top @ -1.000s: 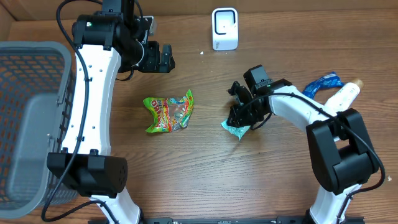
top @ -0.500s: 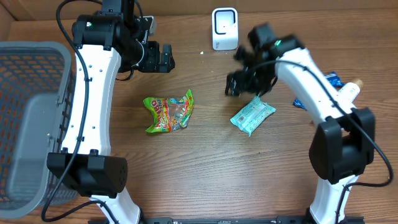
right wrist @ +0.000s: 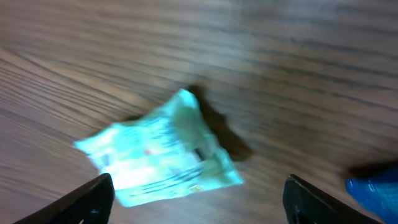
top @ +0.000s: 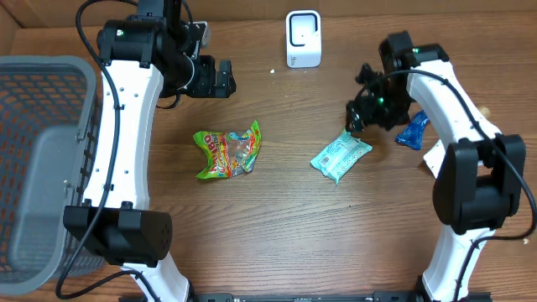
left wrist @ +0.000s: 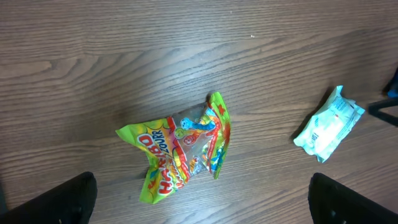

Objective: Scan the item barcode

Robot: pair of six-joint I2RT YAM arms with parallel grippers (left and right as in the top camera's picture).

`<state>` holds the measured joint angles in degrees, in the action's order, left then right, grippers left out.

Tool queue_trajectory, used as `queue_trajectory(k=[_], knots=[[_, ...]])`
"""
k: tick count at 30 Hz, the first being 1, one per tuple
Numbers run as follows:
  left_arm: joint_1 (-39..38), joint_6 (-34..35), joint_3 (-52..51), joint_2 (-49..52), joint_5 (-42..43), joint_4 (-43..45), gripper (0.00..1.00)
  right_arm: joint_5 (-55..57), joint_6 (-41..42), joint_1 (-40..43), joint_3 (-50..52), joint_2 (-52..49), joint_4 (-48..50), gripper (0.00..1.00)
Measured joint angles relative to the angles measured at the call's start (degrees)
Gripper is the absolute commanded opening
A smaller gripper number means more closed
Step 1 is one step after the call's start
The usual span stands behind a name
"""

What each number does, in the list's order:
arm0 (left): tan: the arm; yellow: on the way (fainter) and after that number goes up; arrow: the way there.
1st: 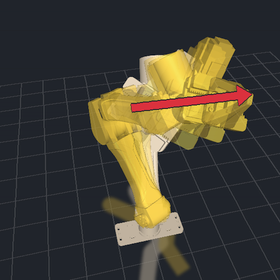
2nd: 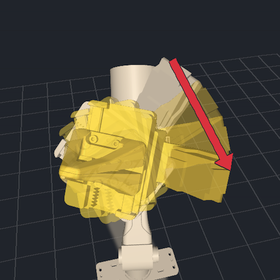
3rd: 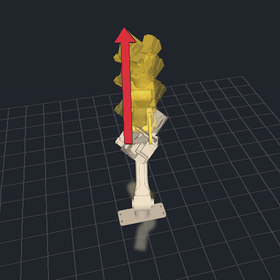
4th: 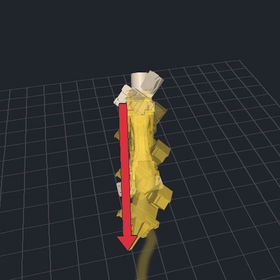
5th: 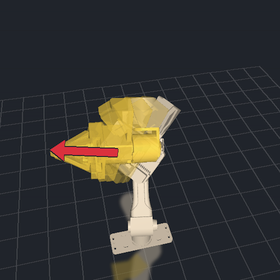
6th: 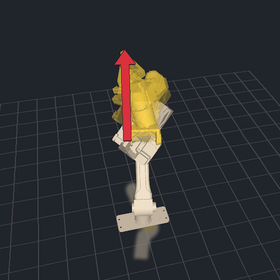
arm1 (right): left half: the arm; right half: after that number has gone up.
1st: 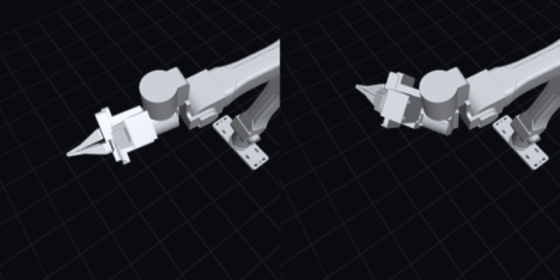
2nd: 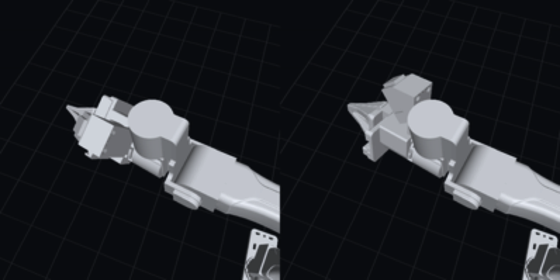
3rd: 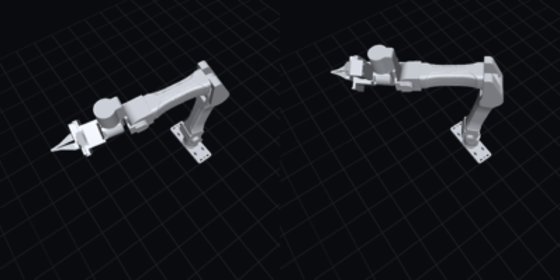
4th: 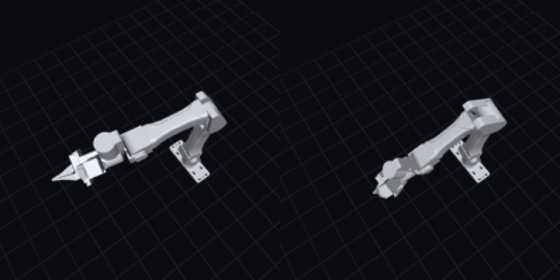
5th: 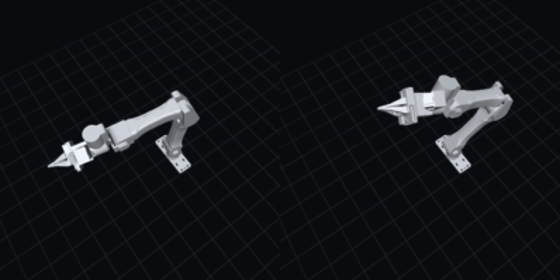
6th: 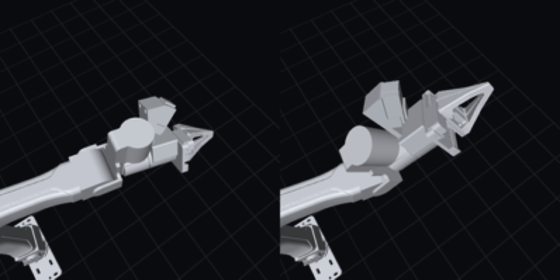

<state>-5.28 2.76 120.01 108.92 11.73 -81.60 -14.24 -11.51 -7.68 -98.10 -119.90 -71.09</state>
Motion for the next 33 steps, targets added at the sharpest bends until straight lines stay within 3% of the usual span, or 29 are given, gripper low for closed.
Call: queue_trajectory(k=[9, 15, 18, 19, 29, 30, 33], knots=[[0.02, 0.00, 0.00, 0.00, 0.00, -0.02, 1.00, -5.07, -7.89, 1.27, 9.62, -1.05, 9.20, 0.73], [0.00, 0.00, 0.00, 0.00, 0.02, -0.02, 1.00, -8.72, -8.76, 1.38, 14.82, -0.48, 13.29, 0.51], [0.02, 0.00, 0.00, 0.00, 0.00, -0.02, 1.00, -11.37, -7.52, 1.40, 16.02, -0.39, 14.14, 0.24], [0.00, 0.00, 0.00, 0.00, 0.00, -0.02, 1.00, -12.31, -6.34, 1.42, 16.31, -0.39, 14.40, 0.21], [0.00, 0.00, 0.00, 0.00, 0.00, -0.02, 1.00, -14.08, 14.16, 1.53, 16.81, -0.37, 14.97, 0.14], [0.00, 0.00, 0.00, 0.00, 0.00, -0.02, 0.99, -14.14, 16.28, 1.53, 16.83, -0.37, 15.08, 0.17], [0.00, 0.00, 0.00, 0.00, 0.00, -0.02, 1.00, -14.10, 21.35, 1.53, 17.00, -0.37, 16.13, 0.36]])
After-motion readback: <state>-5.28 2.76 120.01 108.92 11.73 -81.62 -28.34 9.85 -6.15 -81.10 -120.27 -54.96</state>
